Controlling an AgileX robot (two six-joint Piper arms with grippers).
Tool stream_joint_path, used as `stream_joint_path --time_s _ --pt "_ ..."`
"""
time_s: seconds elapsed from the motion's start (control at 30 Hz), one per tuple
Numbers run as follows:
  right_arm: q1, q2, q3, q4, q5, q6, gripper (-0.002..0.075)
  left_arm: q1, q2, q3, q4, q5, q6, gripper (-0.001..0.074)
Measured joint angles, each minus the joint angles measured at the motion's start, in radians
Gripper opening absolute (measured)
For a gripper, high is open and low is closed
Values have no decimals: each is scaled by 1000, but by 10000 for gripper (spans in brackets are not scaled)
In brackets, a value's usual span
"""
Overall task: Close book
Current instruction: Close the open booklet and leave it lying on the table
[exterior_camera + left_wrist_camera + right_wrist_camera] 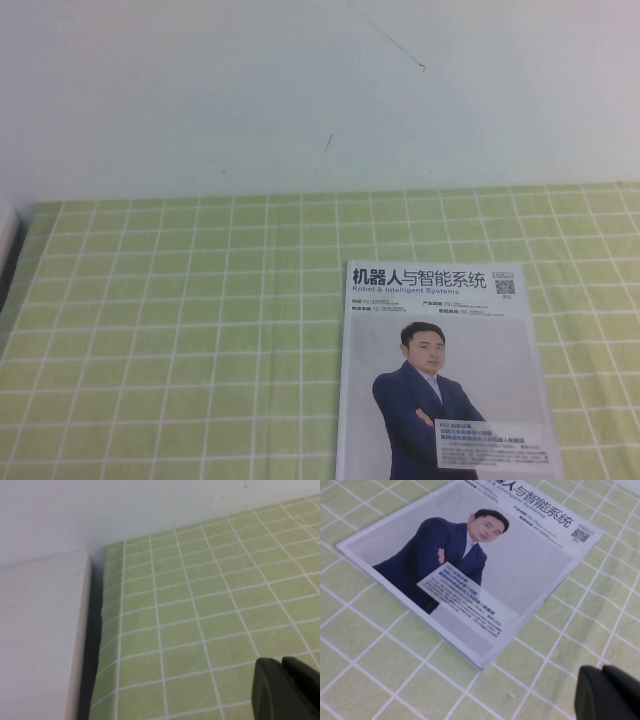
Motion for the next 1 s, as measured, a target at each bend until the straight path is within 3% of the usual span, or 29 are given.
stream_joint_path --time_s 0.2,1.0 --pt "0 0 0 4 0 0 -3 -48 -1 0 9 8 -89 -2" --pt "0 0 0 6 0 0 -3 -50 -1 -1 15 18 -116 -2"
